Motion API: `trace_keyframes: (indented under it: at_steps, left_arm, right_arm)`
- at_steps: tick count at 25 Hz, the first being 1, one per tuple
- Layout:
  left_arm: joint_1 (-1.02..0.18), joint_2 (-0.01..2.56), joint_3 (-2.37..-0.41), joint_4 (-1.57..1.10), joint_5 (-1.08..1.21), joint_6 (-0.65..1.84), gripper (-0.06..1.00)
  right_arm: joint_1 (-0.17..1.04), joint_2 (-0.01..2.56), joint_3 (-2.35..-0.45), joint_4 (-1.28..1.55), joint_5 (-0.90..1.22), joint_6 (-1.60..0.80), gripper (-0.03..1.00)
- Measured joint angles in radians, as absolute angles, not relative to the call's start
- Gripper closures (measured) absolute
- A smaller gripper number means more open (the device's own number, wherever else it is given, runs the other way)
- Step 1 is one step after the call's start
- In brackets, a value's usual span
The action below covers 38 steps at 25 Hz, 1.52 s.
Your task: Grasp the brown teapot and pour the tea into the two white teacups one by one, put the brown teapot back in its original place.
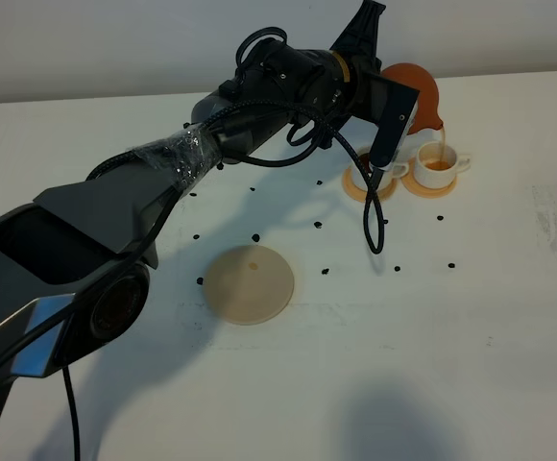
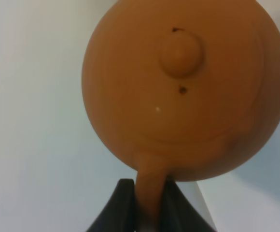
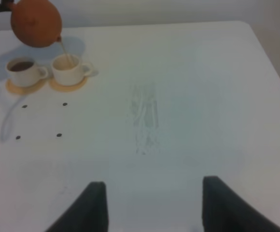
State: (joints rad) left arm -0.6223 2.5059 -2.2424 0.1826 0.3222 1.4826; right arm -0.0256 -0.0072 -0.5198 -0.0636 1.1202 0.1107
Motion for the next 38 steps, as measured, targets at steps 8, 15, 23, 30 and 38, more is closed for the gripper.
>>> trace_keyframes:
  at_steps: [8, 15, 23, 30, 38]
  left_arm:
    - [-0.622, 2.510, -2.242, 0.203, 0.318, 1.486, 0.83]
    - [-0.622, 2.516, -2.242, 0.214, 0.315, 1.502, 0.83]
    - [-0.622, 2.516, -2.242, 0.227, 0.303, 1.502, 0.83]
    - [-0.622, 2.516, -2.242, 0.248, 0.300, 1.504, 0.83]
    - [-0.622, 2.516, -2.242, 0.274, 0.273, 1.504, 0.83]
  right_arm:
    - [-0.026, -0.007, -0.520, -0.064, 1.120, 0.111, 0.54]
    - [-0.026, -0.007, -0.520, -0.064, 1.120, 0.111, 0.54]
    - [-0.026, -0.007, -0.520, -0.064, 1.120, 0.111, 0.54]
    - [-0.026, -0.007, -0.520, -0.064, 1.120, 0.111, 0.54]
    - [-0.026, -0.007, -0.520, -0.064, 1.120, 0.111, 0.54]
